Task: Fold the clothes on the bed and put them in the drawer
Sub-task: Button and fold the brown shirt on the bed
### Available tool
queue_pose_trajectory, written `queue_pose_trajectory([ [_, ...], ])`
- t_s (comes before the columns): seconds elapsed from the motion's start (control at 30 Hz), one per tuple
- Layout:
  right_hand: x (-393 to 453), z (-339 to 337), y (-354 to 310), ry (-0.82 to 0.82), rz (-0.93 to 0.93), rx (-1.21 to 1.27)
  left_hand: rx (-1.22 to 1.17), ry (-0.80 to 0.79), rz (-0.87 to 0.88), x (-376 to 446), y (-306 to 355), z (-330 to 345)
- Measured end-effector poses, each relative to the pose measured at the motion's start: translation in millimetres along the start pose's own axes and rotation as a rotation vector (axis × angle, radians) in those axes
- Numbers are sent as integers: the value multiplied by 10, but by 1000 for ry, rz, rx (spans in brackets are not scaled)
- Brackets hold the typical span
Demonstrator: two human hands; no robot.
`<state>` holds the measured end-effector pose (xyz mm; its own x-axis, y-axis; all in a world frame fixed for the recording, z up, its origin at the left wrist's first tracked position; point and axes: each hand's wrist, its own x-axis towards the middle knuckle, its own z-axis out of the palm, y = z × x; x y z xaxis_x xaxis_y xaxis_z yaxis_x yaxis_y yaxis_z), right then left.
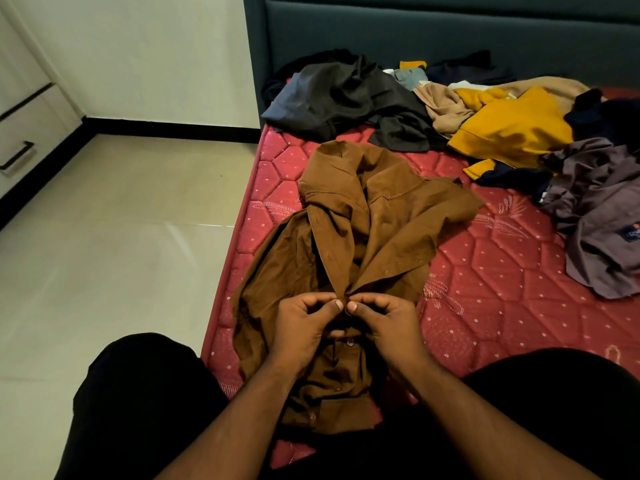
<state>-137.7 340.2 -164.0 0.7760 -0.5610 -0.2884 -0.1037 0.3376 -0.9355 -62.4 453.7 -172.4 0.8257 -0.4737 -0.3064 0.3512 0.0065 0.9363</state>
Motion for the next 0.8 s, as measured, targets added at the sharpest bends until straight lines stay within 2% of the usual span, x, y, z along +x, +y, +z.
queue_pose_trajectory([
  [0.2,7,-75,110,-85,-125,-309,-30,-9,-43,64,32,-40],
  [0.33,61,-98,209,-23,-265,-554,-19,-20,-41,99,8,-44],
  [0.53,80,-86,172,70,-393,-618,30,-41,2,118,-35,-22],
  [0.73,161,-93,215,63,-347,-594,69,-2,131,58,-136,35],
  [0.8,183,-78,186,27,-258,-497,93,7,146,60,-172,29],
])
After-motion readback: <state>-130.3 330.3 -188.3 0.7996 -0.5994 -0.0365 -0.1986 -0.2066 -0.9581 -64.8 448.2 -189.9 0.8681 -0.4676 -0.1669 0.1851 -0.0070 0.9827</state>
